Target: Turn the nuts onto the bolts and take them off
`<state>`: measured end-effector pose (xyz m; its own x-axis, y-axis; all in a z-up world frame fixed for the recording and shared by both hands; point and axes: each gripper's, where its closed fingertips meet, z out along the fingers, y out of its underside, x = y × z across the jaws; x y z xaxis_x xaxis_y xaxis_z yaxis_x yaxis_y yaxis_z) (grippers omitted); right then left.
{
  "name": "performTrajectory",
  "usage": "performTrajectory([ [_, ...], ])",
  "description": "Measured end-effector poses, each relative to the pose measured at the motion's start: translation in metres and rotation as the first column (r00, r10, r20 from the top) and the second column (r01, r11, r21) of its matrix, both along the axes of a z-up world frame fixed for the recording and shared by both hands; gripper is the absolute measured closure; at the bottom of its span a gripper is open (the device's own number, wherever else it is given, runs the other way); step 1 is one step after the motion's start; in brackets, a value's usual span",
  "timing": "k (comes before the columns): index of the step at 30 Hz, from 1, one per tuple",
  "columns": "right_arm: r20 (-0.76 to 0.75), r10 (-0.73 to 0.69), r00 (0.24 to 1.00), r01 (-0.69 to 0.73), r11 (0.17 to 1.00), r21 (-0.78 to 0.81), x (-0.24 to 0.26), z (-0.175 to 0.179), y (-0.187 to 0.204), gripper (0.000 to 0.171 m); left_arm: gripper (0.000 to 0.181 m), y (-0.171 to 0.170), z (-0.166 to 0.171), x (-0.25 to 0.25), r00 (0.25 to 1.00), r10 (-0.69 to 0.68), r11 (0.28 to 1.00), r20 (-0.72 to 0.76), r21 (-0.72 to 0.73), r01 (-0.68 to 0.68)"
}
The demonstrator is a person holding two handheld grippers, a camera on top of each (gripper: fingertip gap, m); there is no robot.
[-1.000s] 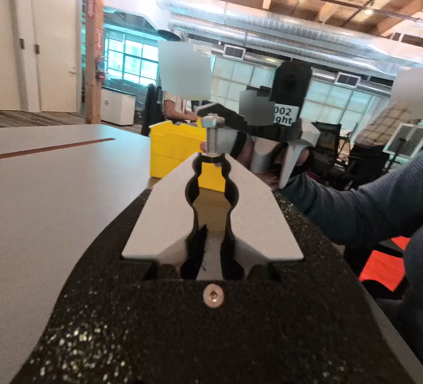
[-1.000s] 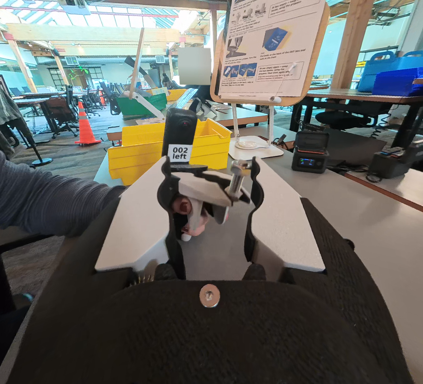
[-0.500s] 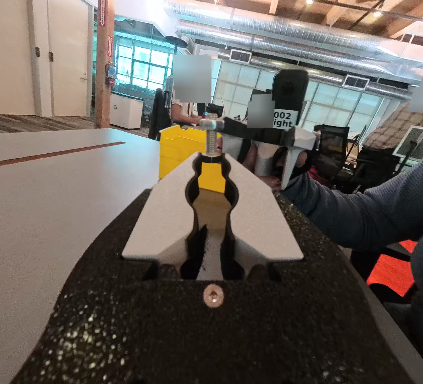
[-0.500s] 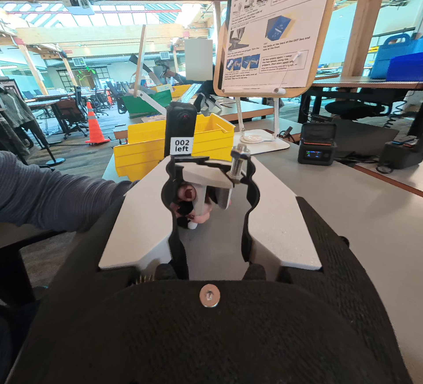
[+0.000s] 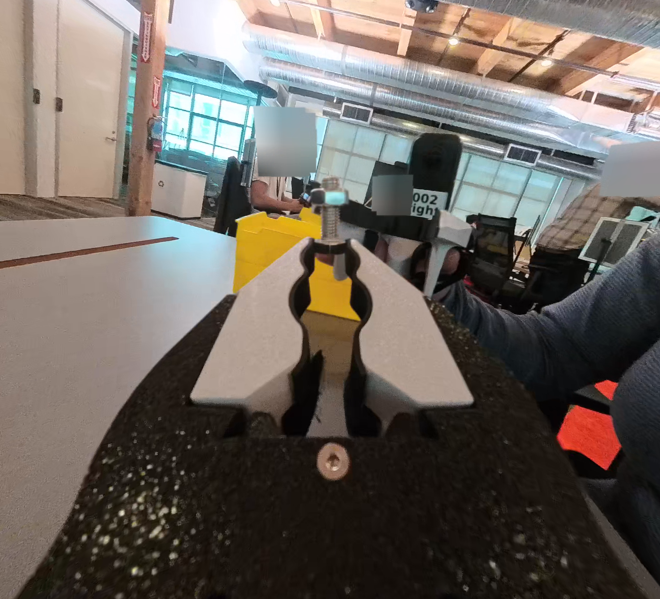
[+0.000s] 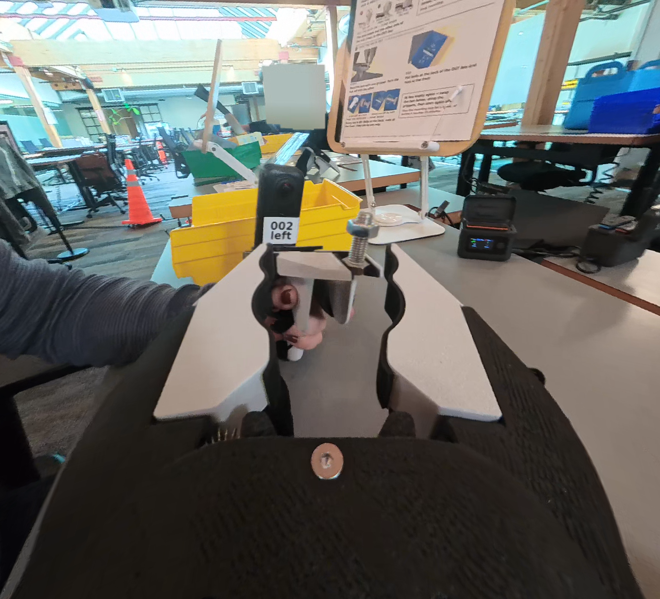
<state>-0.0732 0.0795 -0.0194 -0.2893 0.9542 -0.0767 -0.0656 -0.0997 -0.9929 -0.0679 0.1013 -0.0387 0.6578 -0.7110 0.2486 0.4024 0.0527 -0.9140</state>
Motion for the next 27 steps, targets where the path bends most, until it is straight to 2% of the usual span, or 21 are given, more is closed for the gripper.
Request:
performTrajectory([
  [2, -0.001, -0.016, 1.0, 0.016, 1.0, 0.013, -0.002, -0.001, 0.0, 0.107, 0.167, -0.001, -0.004, 0.011, 0.999, -0.035, 0.999, -0.041, -0.005, 0.034],
  [6, 0.008, 0.043, 0.999, -0.043, 0.999, -0.011, -0.002, -0.003, -0.011, 0.105, 0.167, -0.002, -0.013, 0.029, 0.99, -0.079, 0.997, -0.114, -0.024, 0.077],
  [9, 0.009, 0.03, 1.0, -0.03, 1.0, -0.005, -0.002, -0.002, -0.008, 0.103, 0.167, 0.002, -0.009, 0.013, 0.996, 0.001, 1.0, -0.093, -0.012, -0.002],
  [12, 0.007, 0.035, 0.999, -0.035, 0.999, -0.011, 0.002, 0.0, -0.004, 0.115, 0.167, 0.005, -0.003, -0.009, 0.998, 0.062, 0.998, -0.008, -0.022, -0.062],
  [15, 0.015, 0.007, 1.0, -0.007, 1.0, 0.004, -0.001, -0.003, -0.002, 0.113, 0.167, -0.002, 0.001, 0.0, 0.999, -0.039, 0.999, 0.031, -0.003, 0.039],
  [20, 0.015, 0.024, 1.0, -0.024, 1.0, -0.004, -0.002, -0.003, -0.007, 0.109, 0.167, -0.009, -0.014, 0.037, 0.979, -0.181, 0.983, -0.095, -0.047, 0.177],
  [23, 0.021, 0.048, 0.999, -0.048, 0.999, -0.006, -0.002, -0.003, -0.011, 0.11, 0.167, -0.006, -0.012, 0.031, 0.987, -0.138, 0.99, -0.089, -0.039, 0.135],
  [26, 0.008, 0.021, 1.0, -0.021, 1.0, -0.009, -0.001, -0.001, -0.005, 0.106, 0.167, 0.004, -0.008, 0.003, 0.998, 0.019, 1.0, -0.055, -0.023, -0.02],
  [27, 0.006, 0.031, 1.0, -0.031, 0.999, -0.015, 0.001, 0.001, -0.004, 0.114, 0.167, 0.007, -0.007, -0.009, 0.997, 0.067, 0.997, -0.031, -0.034, -0.068],
])
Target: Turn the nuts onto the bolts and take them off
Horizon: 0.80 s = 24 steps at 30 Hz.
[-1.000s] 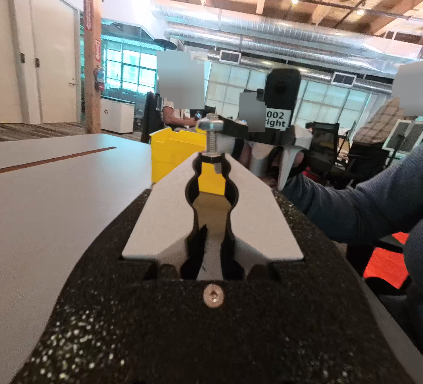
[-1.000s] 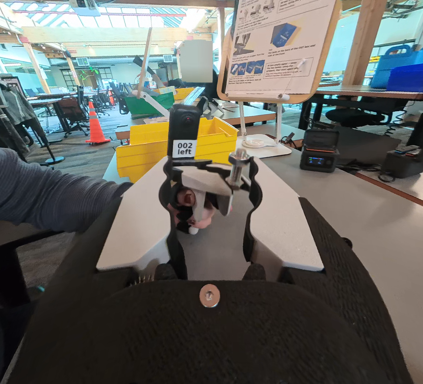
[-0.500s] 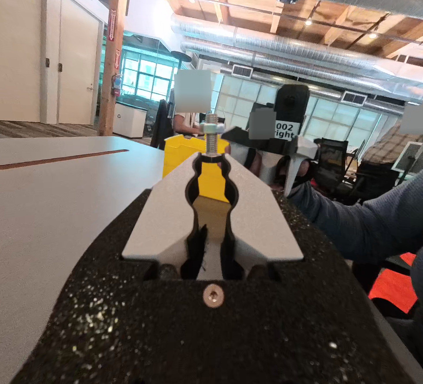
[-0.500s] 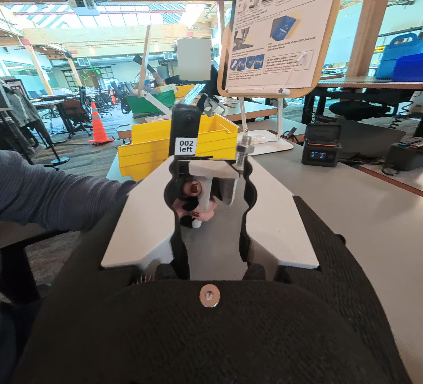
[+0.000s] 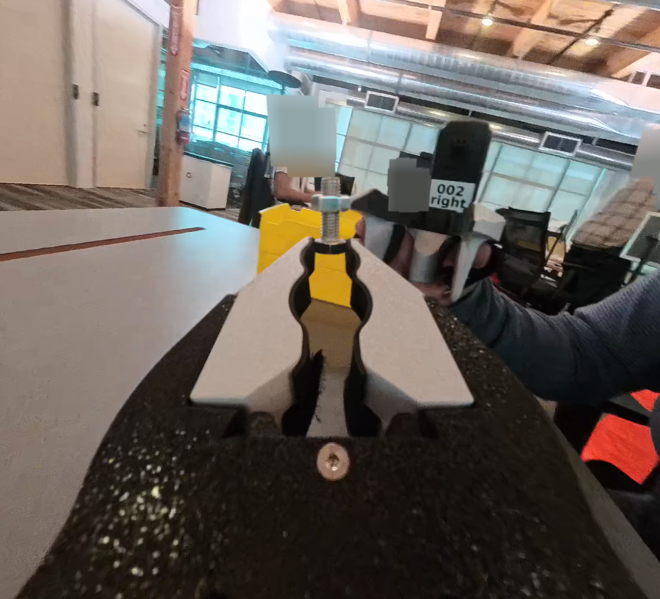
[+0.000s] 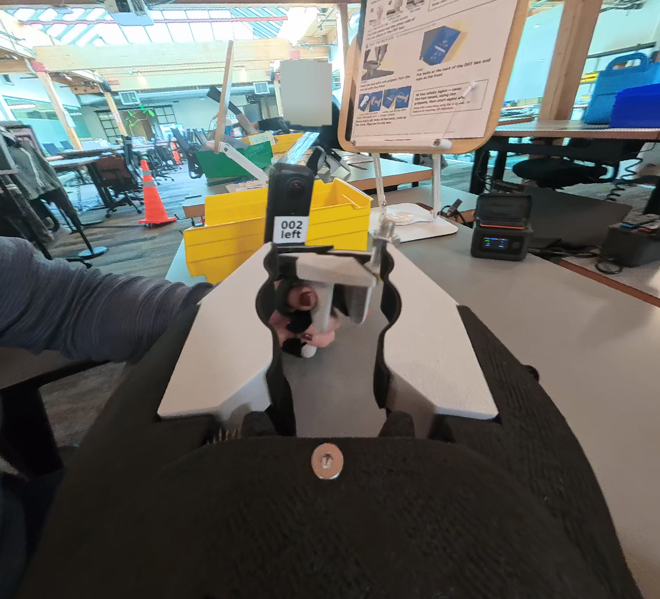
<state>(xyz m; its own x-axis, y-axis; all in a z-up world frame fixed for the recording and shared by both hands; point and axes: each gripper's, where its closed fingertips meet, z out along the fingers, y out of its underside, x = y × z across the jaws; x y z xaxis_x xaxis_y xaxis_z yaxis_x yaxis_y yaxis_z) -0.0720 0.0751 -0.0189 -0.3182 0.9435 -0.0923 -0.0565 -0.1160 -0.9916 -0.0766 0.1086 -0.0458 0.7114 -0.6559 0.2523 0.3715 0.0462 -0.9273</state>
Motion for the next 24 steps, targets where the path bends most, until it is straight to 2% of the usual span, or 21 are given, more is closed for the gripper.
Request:
performTrajectory([
  [3, -0.009, -0.015, 1.0, 0.015, 0.999, -0.028, 0.0, 0.002, 0.005, 0.112, 0.167, -0.002, 0.003, -0.007, 0.999, -0.023, 1.0, 0.04, 0.001, 0.023],
  [9, 0.011, 0.004, 1.0, -0.004, 1.0, -0.009, -0.003, -0.002, -0.002, 0.109, 0.167, -0.015, -0.006, 0.042, 0.97, -0.236, 0.972, -0.063, -0.028, 0.235],
  [11, 0.017, 0.019, 1.0, -0.019, 1.0, -0.006, -0.003, -0.003, -0.005, 0.11, 0.167, -0.014, -0.008, 0.043, 0.971, -0.232, 0.973, -0.063, -0.035, 0.23],
  [14, 0.012, 0.0, 1.0, 0.0, 1.0, -0.002, -0.003, -0.002, -0.002, 0.106, 0.167, -0.004, -0.005, 0.019, 0.994, -0.093, 0.996, -0.05, -0.018, 0.092],
  [16, 0.004, 0.001, 1.0, -0.001, 1.0, -0.012, 0.0, 0.0, 0.001, 0.113, 0.167, 0.0, -0.003, 0.004, 0.999, -0.042, 0.999, -0.007, -0.027, 0.042],
  [19, 0.001, -0.02, 1.0, 0.02, 1.0, -0.023, -0.001, 0.001, 0.006, 0.111, 0.167, -0.006, 0.004, 0.003, 0.994, -0.094, 0.995, 0.052, -0.005, 0.095],
  [22, 0.023, -0.013, 1.0, 0.014, 1.0, -0.016, -0.003, -0.004, 0.003, 0.108, 0.167, -0.016, 0.005, 0.028, 0.977, -0.214, 0.977, 0.005, 0.008, 0.214],
  [24, 0.022, 0.006, 1.0, -0.006, 1.0, -0.019, -0.004, -0.004, -0.001, 0.107, 0.167, -0.016, 0.0, 0.039, 0.972, -0.234, 0.972, -0.035, -0.007, 0.234],
])
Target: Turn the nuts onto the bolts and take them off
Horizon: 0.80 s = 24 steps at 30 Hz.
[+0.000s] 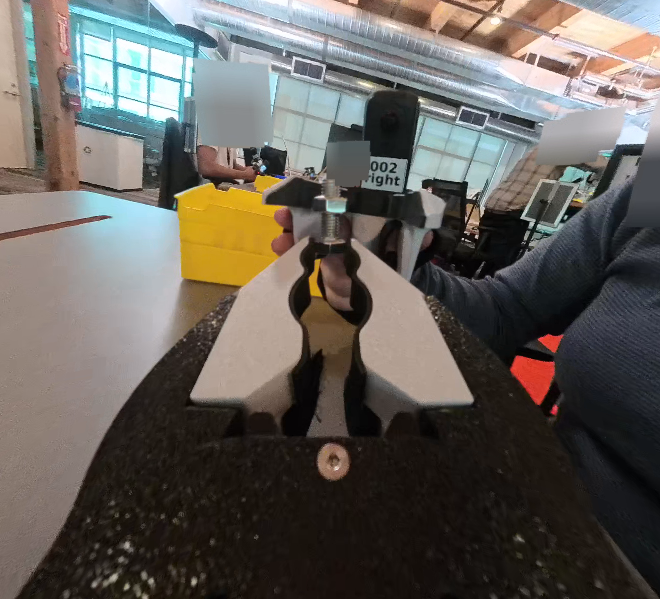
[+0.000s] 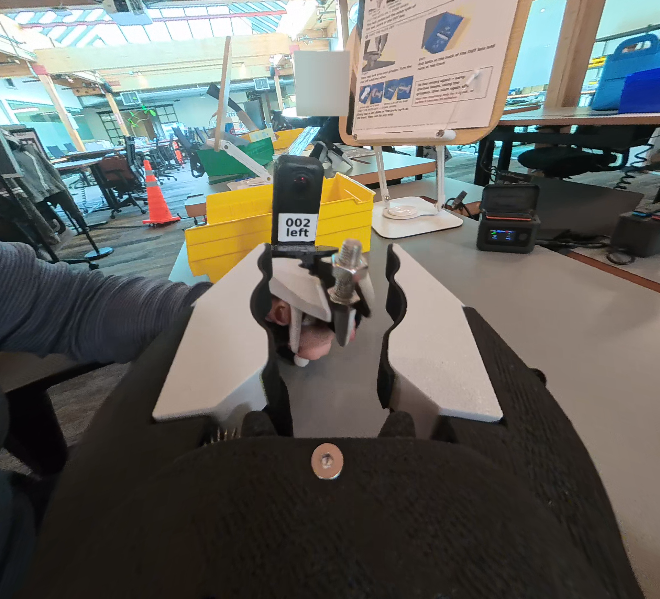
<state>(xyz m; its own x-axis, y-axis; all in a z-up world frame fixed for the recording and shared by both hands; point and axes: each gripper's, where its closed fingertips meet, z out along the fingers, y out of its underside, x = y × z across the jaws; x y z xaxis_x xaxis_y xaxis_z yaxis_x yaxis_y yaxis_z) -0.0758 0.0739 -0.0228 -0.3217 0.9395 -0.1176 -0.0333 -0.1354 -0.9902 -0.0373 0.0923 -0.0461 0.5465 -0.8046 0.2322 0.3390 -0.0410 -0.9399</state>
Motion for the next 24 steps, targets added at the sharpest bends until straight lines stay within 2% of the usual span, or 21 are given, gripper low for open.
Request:
performTrajectory([
  [2, 0.001, 0.007, 1.0, -0.007, 1.0, 0.004, 0.0, 0.0, -0.002, 0.107, 0.167, 0.008, -0.003, -0.009, 0.997, 0.079, 0.997, -0.004, -0.011, -0.079],
  [4, 0.001, -0.02, 1.0, 0.02, 1.0, 0.019, 0.0, 0.0, 0.003, 0.105, 0.167, 0.015, 0.0, -0.033, 0.981, 0.185, 0.983, 0.053, -0.023, -0.184],
  [5, 0.004, -0.006, 1.0, 0.006, 1.0, 0.019, 0.002, 0.0, 0.003, 0.114, 0.167, 0.018, 0.002, -0.045, 0.969, 0.226, 0.974, 0.095, -0.039, -0.224],
  [7, 0.006, -0.015, 1.0, 0.015, 1.0, -0.003, 0.001, 0.0, 0.006, 0.112, 0.167, 0.014, 0.009, -0.054, 0.966, 0.207, 0.978, 0.157, -0.034, -0.204],
  [9, 0.016, -0.024, 1.0, 0.024, 1.0, 0.007, 0.0, -0.003, 0.006, 0.11, 0.167, 0.007, 0.013, -0.042, 0.98, 0.123, 0.992, 0.157, -0.008, -0.124],
  [13, 0.025, -0.001, 1.0, 0.001, 1.0, 0.003, -0.002, -0.005, 0.0, 0.107, 0.167, -0.001, -0.002, 0.004, 1.0, -0.029, 0.999, 0.011, -0.025, 0.029],
  [15, 0.026, 0.011, 1.0, -0.011, 1.0, 0.006, -0.002, -0.005, -0.003, 0.108, 0.167, 0.004, -0.006, 0.005, 1.0, 0.012, 0.999, -0.018, -0.036, -0.013],
  [18, 0.016, 0.002, 1.0, -0.002, 1.0, 0.004, -0.001, -0.002, -0.001, 0.103, 0.167, 0.01, -0.001, -0.02, 0.994, 0.107, 0.994, 0.035, -0.033, -0.106],
  [20, 0.01, 0.005, 1.0, -0.005, 1.0, -0.004, 0.002, 0.0, 0.002, 0.111, 0.167, 0.014, 0.003, -0.037, 0.982, 0.178, 0.984, 0.066, -0.038, -0.176],
  [24, 0.011, -0.028, 1.0, 0.028, 1.0, -0.007, 0.001, 0.0, 0.006, 0.107, 0.167, 0.008, 0.006, -0.026, 0.991, 0.112, 0.994, 0.07, -0.024, -0.111],
])
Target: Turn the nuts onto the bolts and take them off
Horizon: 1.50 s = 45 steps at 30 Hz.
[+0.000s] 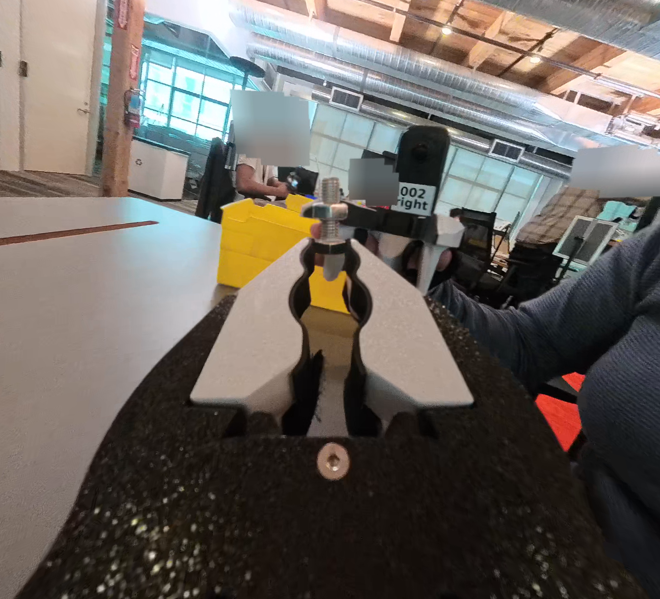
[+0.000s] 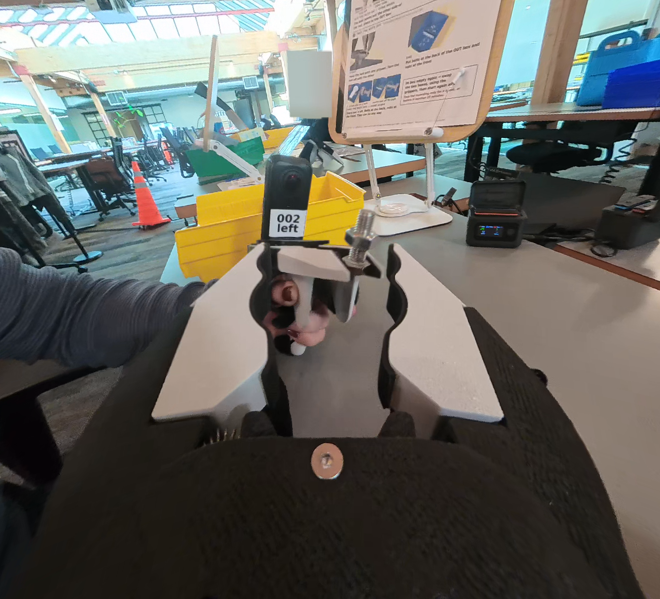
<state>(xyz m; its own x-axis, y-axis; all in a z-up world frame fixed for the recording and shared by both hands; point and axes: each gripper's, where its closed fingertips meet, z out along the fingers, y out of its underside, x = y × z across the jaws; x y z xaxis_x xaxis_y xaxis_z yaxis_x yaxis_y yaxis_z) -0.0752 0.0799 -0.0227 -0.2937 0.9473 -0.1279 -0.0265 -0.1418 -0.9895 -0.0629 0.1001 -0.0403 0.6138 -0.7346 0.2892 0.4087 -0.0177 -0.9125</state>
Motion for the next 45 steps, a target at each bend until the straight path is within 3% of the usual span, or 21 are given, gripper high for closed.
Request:
performTrajectory([
  [5, 0.006, 0.038, 0.999, -0.038, 0.999, -0.01, -0.001, -0.001, -0.01, 0.105, 0.167, -0.009, -0.005, 0.032, 0.99, -0.124, 0.992, -0.062, -0.001, 0.124],
  [8, -0.002, 0.064, 0.998, -0.064, 0.998, -0.02, 0.0, 0.001, -0.016, 0.101, 0.167, -0.002, -0.007, 0.023, 0.995, -0.067, 0.998, -0.07, -0.01, 0.066],
  [10, 0.007, 0.037, 0.999, -0.037, 0.999, -0.015, 0.0, 0.001, -0.01, 0.096, 0.167, 0.006, -0.008, 0.002, 0.995, 0.063, 0.998, -0.074, -0.015, -0.064],
  [12, -0.001, 0.06, 0.998, -0.06, 0.998, -0.026, 0.005, 0.003, -0.008, 0.116, 0.167, 0.016, -0.01, -0.025, 0.982, 0.184, 0.981, -0.045, -0.059, -0.186],
  [13, -0.006, 0.061, 0.998, -0.061, 0.997, -0.047, 0.007, 0.006, -0.006, 0.114, 0.167, 0.015, -0.009, -0.027, 0.981, 0.187, 0.98, -0.046, -0.057, -0.189],
  [20, 0.005, -0.072, 0.997, 0.072, 0.997, -0.021, 0.003, 0.003, 0.011, 0.126, 0.167, 0.009, -0.017, 0.01, 0.964, 0.113, 0.994, -0.241, 0.014, -0.113],
  [22, 0.014, -0.077, 0.997, 0.078, 0.997, -0.025, 0.004, 0.002, 0.013, 0.137, 0.167, 0.008, -0.015, 0.011, 0.966, 0.106, 0.994, -0.237, 0.03, -0.102],
  [24, 0.017, -0.066, 0.998, 0.067, 0.997, -0.029, 0.005, 0.002, 0.012, 0.161, 0.167, 0.004, -0.011, 0.014, 0.969, 0.098, 0.995, -0.225, 0.049, -0.09],
  [28, 0.029, -0.048, 0.998, 0.048, 0.999, -0.015, 0.006, 0.004, 0.009, 0.164, 0.167, 0.002, -0.007, 0.014, 0.967, 0.12, 0.991, -0.227, 0.083, -0.103],
  [29, 0.031, -0.052, 0.998, 0.052, 0.999, 0.005, 0.007, 0.004, 0.008, 0.163, 0.165, 0.003, -0.006, 0.014, 0.963, 0.137, 0.988, -0.23, 0.097, -0.118],
  [30, 0.041, -0.065, 0.997, 0.064, 0.997, 0.032, 0.009, 0.005, 0.009, 0.164, 0.13, 0.005, -0.005, 0.015, 0.958, 0.162, 0.985, -0.238, 0.102, -0.141],
  [31, 0.046, -0.091, 0.995, 0.088, 0.994, 0.069, 0.012, 0.008, 0.011, 0.164, 0.109, 0.008, -0.006, 0.015, 0.95, 0.188, 0.981, -0.249, 0.092, -0.171],
  [33, 0.039, -0.154, 0.987, 0.145, 0.976, 0.164, 0.029, 0.026, 0.016, 0.164, 0.095, 0.014, -0.01, 0.013, 0.937, 0.224, 0.974, -0.268, 0.07, -0.213],
  [35, 0.086, -0.246, 0.966, 0.211, 0.933, 0.292, 0.058, 0.042, 0.028, 0.163, 0.094, 0.016, -0.01, 0.002, 0.921, 0.27, 0.963, -0.28, 0.062, -0.263],
  [38, 0.288, -0.479, 0.829, 0.301, 0.817, 0.491, 0.126, 0.035, 0.069, 0.163, 0.096, 0.019, -0.011, -0.003, 0.897, 0.33, 0.943, -0.294, 0.07, -0.324],
  [41, 0.556, -0.641, 0.53, 0.364, 0.764, 0.534, 0.205, -0.002, 0.12, 0.163, 0.1, 0.019, -0.012, -0.005, 0.89, 0.347, 0.937, -0.296, 0.072, -0.341],
  [43, 0.732, -0.614, 0.296, 0.384, 0.778, 0.497, 0.253, -0.04, 0.144, 0.163, 0.101, 0.019, -0.013, -0.003, 0.886, 0.35, 0.936, -0.303, 0.076, -0.344],
  [45, 0.857, -0.503, 0.107, 0.387, 0.816, 0.43, 0.288, -0.078, 0.157, 0.163, 0.101, 0.021, -0.016, 0.0, 0.873, 0.348, 0.937, -0.341, 0.088, -0.339],
])
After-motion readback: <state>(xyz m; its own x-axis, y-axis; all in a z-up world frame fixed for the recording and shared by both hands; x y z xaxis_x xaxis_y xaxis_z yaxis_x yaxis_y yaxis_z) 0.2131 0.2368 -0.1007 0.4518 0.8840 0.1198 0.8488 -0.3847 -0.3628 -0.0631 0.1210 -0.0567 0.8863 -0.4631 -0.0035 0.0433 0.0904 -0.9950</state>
